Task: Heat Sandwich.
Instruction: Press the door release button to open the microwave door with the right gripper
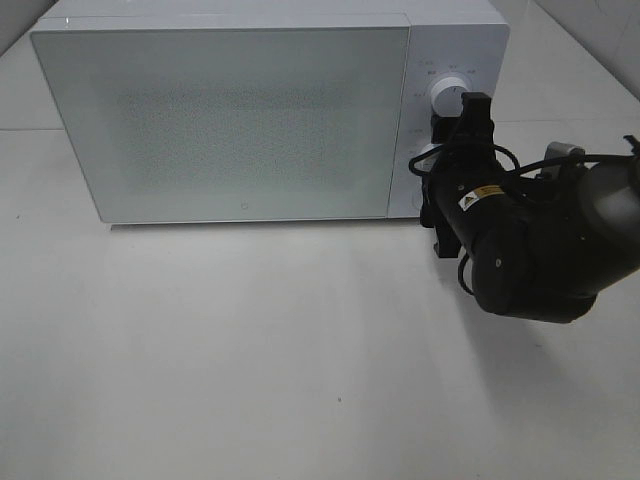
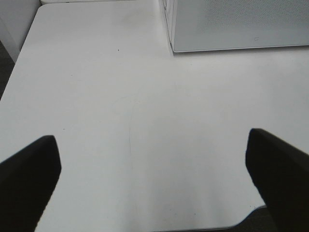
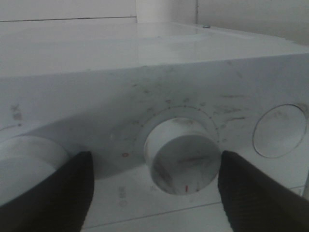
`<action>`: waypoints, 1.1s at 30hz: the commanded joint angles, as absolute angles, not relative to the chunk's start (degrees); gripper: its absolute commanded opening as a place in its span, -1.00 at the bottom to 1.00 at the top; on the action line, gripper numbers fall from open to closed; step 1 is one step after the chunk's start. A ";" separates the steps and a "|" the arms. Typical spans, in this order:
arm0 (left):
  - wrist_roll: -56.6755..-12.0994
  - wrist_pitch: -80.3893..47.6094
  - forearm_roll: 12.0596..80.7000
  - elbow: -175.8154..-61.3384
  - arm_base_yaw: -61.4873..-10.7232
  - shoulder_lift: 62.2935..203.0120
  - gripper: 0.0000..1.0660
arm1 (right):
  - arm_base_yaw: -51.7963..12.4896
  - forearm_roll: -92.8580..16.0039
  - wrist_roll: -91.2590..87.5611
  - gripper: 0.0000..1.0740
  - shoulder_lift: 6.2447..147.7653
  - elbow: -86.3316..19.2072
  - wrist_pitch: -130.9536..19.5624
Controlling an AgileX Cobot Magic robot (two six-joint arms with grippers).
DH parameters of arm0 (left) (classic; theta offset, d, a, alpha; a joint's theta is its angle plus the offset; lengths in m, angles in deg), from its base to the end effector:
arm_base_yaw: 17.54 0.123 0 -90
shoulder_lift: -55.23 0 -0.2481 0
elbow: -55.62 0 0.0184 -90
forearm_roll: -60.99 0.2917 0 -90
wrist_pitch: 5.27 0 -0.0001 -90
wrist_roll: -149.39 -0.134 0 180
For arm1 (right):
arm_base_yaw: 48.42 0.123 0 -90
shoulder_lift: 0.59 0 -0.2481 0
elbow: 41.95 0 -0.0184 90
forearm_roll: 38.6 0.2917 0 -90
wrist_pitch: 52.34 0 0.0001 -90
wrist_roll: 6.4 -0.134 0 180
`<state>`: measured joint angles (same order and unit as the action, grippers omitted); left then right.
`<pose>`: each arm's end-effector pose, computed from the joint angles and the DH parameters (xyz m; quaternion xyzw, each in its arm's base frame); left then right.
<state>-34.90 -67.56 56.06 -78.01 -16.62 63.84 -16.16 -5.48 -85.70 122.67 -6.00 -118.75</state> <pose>0.1020 -0.0086 0.2815 0.0278 0.8526 -0.0192 0.5214 0.3504 0.1418 0.0506 0.5179 0.5316 0.4844 0.4631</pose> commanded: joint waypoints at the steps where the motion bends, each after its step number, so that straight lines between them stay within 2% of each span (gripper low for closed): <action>1: -34.73 -66.70 55.55 -78.07 -16.57 63.04 0.88 | -16.39 -7.20 -82.03 0.35 119.75 -4.11 -117.95; 10: -34.73 -66.70 55.55 -78.07 -16.57 63.04 0.88 | -16.44 -10.29 -69.83 0.32 112.47 1.39 -104.77; 17: -34.73 -66.70 55.55 -78.07 -16.57 63.04 0.88 | -16.44 -16.02 -51.78 0.33 105.48 1.50 -88.90; 28: -34.73 -66.70 55.55 -78.07 -16.57 63.04 0.88 | -16.44 -17.51 -25.25 0.33 98.78 -1.76 -68.27; 33: -34.73 -66.70 55.55 -78.07 -16.57 63.04 0.88 | -16.44 -19.00 -12.94 0.33 97.12 -5.66 -54.06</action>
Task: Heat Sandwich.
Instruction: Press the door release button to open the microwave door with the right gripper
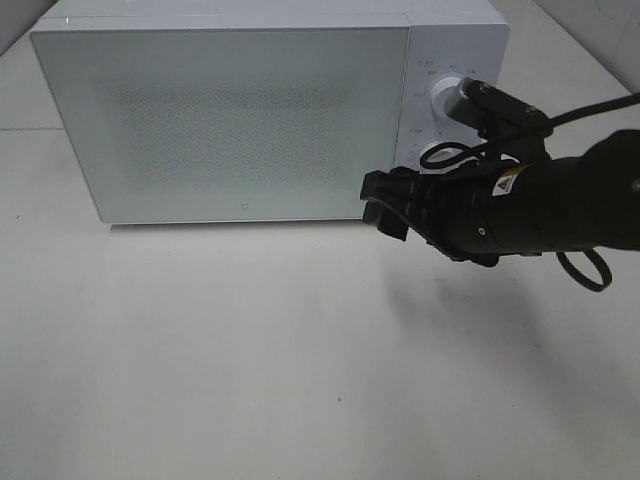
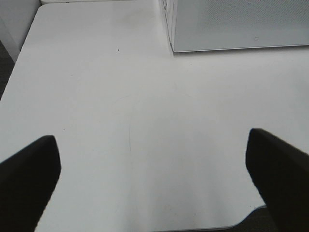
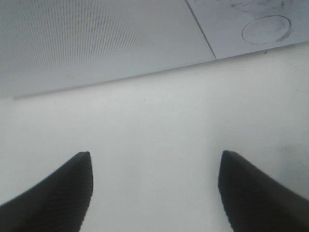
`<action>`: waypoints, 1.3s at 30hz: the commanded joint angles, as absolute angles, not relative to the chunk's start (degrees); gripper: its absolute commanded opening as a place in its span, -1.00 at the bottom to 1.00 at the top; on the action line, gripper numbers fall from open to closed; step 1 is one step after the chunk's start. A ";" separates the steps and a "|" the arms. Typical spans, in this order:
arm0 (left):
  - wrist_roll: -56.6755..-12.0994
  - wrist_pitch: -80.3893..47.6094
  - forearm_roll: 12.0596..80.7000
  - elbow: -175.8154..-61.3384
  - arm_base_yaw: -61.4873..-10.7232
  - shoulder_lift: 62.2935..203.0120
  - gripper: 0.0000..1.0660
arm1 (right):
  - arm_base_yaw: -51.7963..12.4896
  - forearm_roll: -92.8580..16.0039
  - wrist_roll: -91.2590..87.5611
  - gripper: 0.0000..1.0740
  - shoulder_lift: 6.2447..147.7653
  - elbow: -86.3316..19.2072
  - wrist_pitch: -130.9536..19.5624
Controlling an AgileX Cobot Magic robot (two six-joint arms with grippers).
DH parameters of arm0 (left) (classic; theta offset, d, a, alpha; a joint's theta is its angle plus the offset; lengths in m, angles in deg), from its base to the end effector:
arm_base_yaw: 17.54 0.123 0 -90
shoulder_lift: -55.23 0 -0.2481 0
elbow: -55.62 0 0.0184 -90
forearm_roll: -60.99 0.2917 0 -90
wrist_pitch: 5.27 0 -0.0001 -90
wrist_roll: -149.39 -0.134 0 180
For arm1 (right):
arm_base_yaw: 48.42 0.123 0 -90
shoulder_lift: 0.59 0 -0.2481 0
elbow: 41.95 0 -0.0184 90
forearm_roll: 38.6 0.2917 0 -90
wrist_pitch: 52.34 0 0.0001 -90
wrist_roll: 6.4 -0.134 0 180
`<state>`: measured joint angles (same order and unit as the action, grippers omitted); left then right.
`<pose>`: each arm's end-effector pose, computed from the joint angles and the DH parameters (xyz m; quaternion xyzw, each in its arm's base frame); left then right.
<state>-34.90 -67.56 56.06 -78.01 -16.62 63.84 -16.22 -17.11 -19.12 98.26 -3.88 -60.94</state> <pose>0.1020 -0.0086 0.2815 0.0278 0.8526 -0.0192 0.5214 0.3042 0.1829 0.0835 0.0259 0.9016 0.2147 0.3746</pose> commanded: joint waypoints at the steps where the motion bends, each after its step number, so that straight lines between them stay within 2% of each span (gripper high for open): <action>1: -34.73 -66.70 55.55 -78.07 -16.57 63.04 0.88 | -16.44 -19.58 -11.90 0.33 96.83 -6.17 -52.34; 8: -34.73 -66.70 55.55 -78.07 -16.57 63.04 0.88 | -16.44 -31.95 -11.56 0.33 92.25 -10.41 -37.28; 13: -34.73 -66.70 55.55 -78.07 -16.57 63.04 0.88 | -16.44 -36.94 -11.73 0.33 87.43 -11.39 -29.31; 39: -34.73 -66.70 55.55 -78.07 -16.57 63.04 0.88 | -16.44 -39.74 -11.68 0.33 57.64 -11.39 -0.49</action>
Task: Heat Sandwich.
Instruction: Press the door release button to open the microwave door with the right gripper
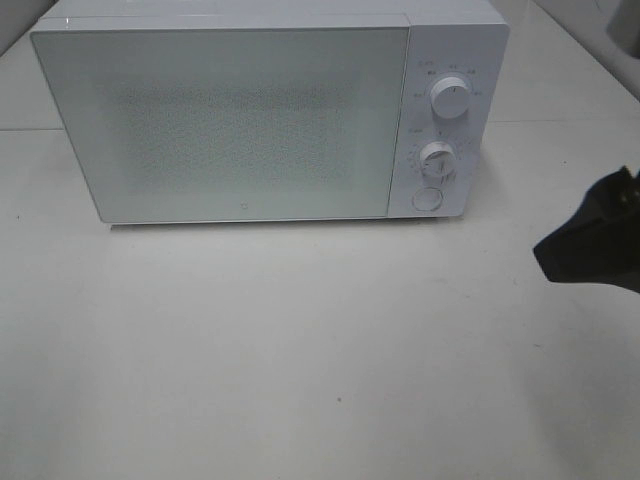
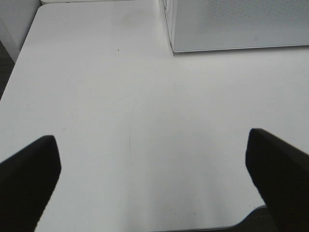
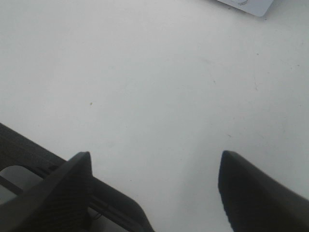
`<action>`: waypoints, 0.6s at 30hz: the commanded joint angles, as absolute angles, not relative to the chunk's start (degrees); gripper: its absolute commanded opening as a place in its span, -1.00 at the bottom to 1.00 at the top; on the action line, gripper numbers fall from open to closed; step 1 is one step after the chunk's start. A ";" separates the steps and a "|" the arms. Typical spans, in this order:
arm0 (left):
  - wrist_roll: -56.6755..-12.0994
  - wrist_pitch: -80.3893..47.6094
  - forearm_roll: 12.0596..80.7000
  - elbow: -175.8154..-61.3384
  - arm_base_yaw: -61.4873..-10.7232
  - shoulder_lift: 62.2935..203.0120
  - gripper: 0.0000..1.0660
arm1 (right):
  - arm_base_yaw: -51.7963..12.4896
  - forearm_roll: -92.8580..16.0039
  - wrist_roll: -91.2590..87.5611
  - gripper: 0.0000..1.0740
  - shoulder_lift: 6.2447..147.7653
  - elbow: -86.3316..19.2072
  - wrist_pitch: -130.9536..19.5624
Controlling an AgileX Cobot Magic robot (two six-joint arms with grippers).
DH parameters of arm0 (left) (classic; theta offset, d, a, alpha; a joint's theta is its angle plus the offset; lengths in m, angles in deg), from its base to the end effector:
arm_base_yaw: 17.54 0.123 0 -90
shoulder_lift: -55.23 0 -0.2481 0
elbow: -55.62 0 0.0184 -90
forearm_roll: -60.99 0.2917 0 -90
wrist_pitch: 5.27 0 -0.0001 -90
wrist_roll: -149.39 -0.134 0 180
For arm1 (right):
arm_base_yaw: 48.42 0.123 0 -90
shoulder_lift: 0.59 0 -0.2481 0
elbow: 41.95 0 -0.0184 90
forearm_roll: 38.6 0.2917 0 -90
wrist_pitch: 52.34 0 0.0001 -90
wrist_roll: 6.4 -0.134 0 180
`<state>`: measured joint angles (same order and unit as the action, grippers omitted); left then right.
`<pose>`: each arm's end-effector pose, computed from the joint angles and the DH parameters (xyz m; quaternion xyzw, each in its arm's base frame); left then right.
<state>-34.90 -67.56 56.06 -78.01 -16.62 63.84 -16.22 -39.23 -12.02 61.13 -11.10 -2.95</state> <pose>0.1020 -0.0086 0.2815 0.0278 0.8526 -0.0192 0.5214 0.2182 0.1361 0.2412 -0.2193 0.9196 0.1008 0.3100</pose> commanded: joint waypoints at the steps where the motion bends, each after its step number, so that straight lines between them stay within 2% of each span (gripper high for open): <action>1: -34.73 -66.70 55.55 -78.07 -16.57 63.04 0.88 | -16.44 -39.74 -11.68 0.33 56.21 -11.39 0.02; 13: -34.73 -66.70 55.55 -78.07 -16.57 63.04 0.88 | -16.44 -40.72 -11.85 0.33 37.41 -11.33 5.75; 17: -34.73 -66.70 55.55 -78.07 -16.57 63.04 0.88 | -19.19 -41.52 -11.90 0.33 33.63 -11.33 8.56; 18: -34.73 -66.70 55.55 -78.07 -16.57 63.04 0.88 | -22.46 -41.64 -11.85 0.33 31.63 -11.33 9.31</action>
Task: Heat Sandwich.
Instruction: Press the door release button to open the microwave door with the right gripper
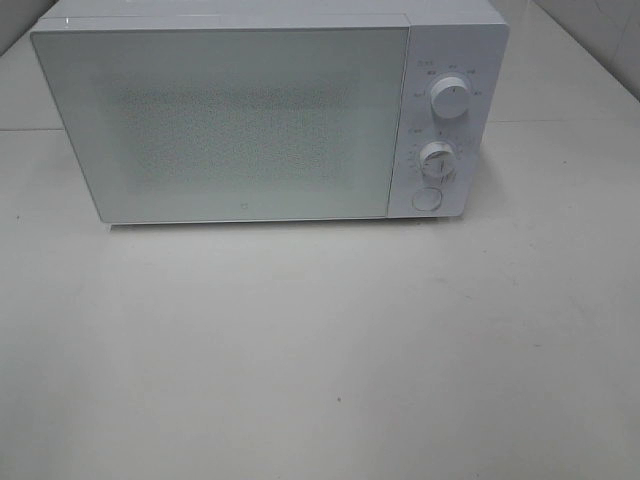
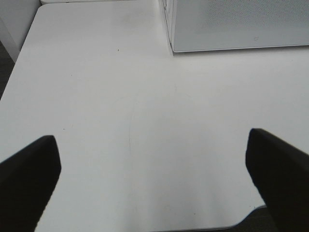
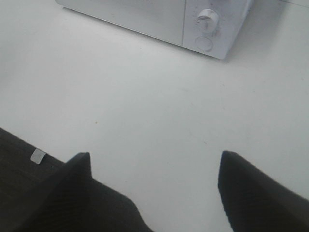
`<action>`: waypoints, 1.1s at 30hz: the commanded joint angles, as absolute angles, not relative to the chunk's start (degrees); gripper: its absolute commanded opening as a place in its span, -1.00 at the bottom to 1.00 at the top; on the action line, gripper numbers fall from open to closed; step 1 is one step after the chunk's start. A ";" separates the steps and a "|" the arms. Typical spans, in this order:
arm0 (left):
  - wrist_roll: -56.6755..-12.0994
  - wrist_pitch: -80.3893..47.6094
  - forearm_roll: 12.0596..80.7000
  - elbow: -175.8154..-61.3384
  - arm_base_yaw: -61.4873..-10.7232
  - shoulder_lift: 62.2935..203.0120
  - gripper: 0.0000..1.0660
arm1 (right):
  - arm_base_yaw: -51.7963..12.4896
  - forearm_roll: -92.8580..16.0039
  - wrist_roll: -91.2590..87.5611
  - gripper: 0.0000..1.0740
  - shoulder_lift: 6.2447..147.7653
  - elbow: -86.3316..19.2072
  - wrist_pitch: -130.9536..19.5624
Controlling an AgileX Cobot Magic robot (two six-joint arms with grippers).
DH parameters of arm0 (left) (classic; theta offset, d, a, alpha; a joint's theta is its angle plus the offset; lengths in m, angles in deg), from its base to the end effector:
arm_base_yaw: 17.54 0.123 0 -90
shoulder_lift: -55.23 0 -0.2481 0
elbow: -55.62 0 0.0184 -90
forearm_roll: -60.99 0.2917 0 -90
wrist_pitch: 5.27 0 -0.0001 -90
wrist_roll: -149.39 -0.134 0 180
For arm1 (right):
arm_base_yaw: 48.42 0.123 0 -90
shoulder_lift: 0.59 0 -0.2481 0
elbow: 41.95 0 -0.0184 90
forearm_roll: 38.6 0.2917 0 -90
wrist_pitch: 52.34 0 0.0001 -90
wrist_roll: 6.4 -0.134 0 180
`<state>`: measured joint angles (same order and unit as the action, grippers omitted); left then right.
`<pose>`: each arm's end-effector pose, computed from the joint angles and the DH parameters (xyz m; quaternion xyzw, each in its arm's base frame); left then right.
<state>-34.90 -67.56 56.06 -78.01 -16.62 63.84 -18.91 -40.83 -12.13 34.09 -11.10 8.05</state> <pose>0.1020 -0.0086 0.2815 0.0278 0.8526 -0.0192 0.5214 0.1435 0.0760 0.3231 -0.1843 0.8712 0.1191 0.4391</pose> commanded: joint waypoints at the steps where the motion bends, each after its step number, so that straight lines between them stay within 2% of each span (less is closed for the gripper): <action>1: -34.73 -66.70 55.55 -78.07 -16.57 63.04 0.88 | -23.84 -41.69 -11.85 0.33 30.54 -11.33 9.25; 7: -34.73 -66.70 55.55 -78.07 -16.57 63.04 0.88 | -32.09 -44.16 -11.39 0.33 24.52 -9.27 7.99; 17: -34.73 -66.70 55.55 -78.07 -16.57 63.04 0.88 | -39.88 -44.56 -11.39 0.33 15.18 -0.79 4.09; 25: -34.73 -66.70 55.55 -78.07 -16.57 63.04 0.88 | -41.14 -44.10 -10.87 0.33 9.45 5.80 4.84; 33: -34.73 -66.70 55.55 -78.07 -16.57 63.04 0.88 | -41.14 -43.76 -10.13 0.33 6.53 5.69 4.78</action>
